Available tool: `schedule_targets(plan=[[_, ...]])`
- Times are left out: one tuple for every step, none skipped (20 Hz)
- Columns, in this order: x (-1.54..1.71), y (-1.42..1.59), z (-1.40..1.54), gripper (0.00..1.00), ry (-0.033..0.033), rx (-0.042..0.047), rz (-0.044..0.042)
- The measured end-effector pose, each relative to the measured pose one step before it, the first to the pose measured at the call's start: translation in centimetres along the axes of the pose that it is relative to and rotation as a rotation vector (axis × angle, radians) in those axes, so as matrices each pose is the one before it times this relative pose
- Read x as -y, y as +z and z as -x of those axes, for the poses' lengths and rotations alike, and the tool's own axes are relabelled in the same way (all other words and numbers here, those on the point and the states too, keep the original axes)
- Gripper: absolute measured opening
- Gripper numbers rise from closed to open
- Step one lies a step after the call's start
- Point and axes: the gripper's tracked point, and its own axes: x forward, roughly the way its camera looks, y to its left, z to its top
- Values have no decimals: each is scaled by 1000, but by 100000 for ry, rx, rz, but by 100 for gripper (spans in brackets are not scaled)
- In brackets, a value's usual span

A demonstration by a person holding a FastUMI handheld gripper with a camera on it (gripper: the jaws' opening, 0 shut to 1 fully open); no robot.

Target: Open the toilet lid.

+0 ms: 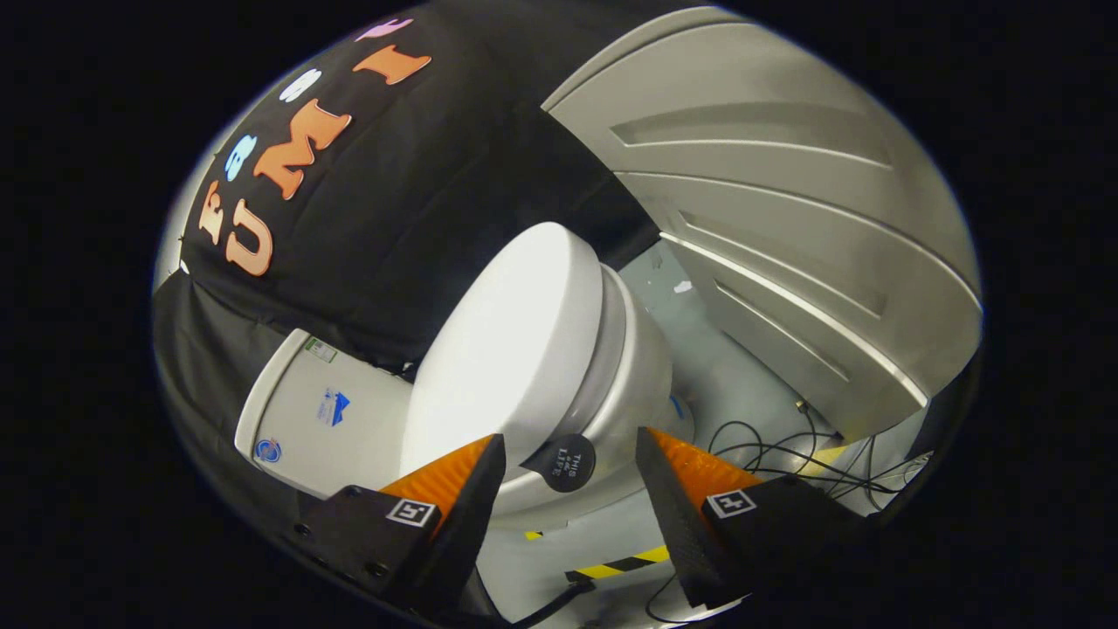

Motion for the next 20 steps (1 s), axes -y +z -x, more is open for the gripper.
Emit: schedule_targets(plan=[[-282,-969,-254,94,750,-3858,-1450],[-281,-676,213,92,1944,-3475,-3306],[-40,-15,-628,90,1141,-863,-1957],[-2,75,-508,83,580,-1184,-955],[-166,-212,-422,77,1549,-1008,-484],[-58,-247,-562,74,520,-1332,693],[246,-257,-253,72,-120,-1207,648],[65,286,-258,45,322,475,-84],[-65,-52,186,43,752,-613,-1334],[-44,76,186,39,1036,902,-2799],[-394,236,273,33,2288,-392,-3484],[-401,-309,210,27,1350,-109,-1054],[-107,267,-98,24,1348,313,-445],[-446,71,328,19,3348,315,-869],[276,201,-270,15,-431,76,468],[-124,25,228,11,409,352,25],[-28,-67,-114,9,-167,769,-261],[64,137,-97,8,-555,1502,-563],[59,60,-37,9,-805,1021,-1122],[20,23,-43,8,-435,282,-1270]])
